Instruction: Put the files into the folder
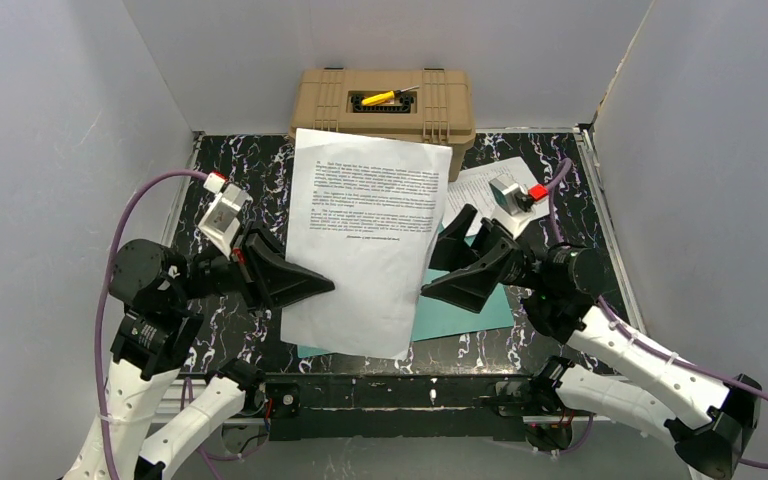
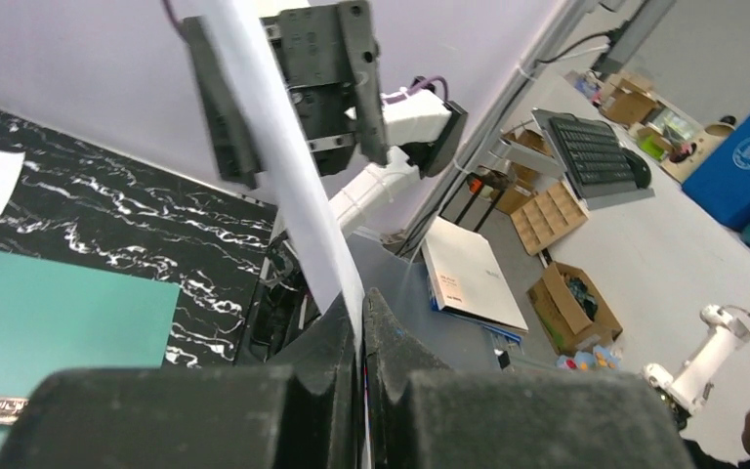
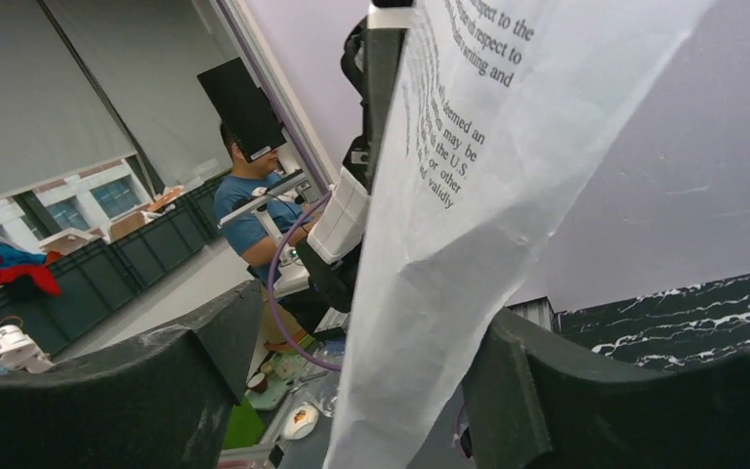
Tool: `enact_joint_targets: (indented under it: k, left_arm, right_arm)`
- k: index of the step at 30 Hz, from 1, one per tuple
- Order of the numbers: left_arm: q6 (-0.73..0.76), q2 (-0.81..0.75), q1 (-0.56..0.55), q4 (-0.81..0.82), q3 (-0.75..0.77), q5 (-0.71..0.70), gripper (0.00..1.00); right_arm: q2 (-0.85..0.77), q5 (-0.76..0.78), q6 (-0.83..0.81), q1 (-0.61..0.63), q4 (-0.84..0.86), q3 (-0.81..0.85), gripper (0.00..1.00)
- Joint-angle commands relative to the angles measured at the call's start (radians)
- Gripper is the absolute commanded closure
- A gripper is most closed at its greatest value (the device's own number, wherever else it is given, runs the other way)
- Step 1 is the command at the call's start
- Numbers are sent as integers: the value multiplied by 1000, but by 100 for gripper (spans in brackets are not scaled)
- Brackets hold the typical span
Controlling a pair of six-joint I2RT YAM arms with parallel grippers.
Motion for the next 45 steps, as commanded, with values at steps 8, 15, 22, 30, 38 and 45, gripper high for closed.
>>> enact_joint_targets:
  k: [8,15,22,30,38,45]
  left_arm:
    - [109,-19,4,-180,20,-225,100]
    - [108,-24,4,-184,16,-271,100]
    - [114,-32,4,-195,15,-276,100]
    - [89,-43,4,-170,12,-268,100]
    - [99,-52,4,-192,24,-330,100]
    - [98,-62,4,-211,27,-410,100]
  right_arm:
    - [-81,14,-81,5,-128,28,48]
    - [-56,27,-120,11,-232,56,80]
    - [-62,87,-197,20,-363,86,99]
    - [-60,116,-220,27,-412,79,54]
    - [-47,98,-198,60,-343,52,55]
    - [-43,92,-171,88,-282,24,59]
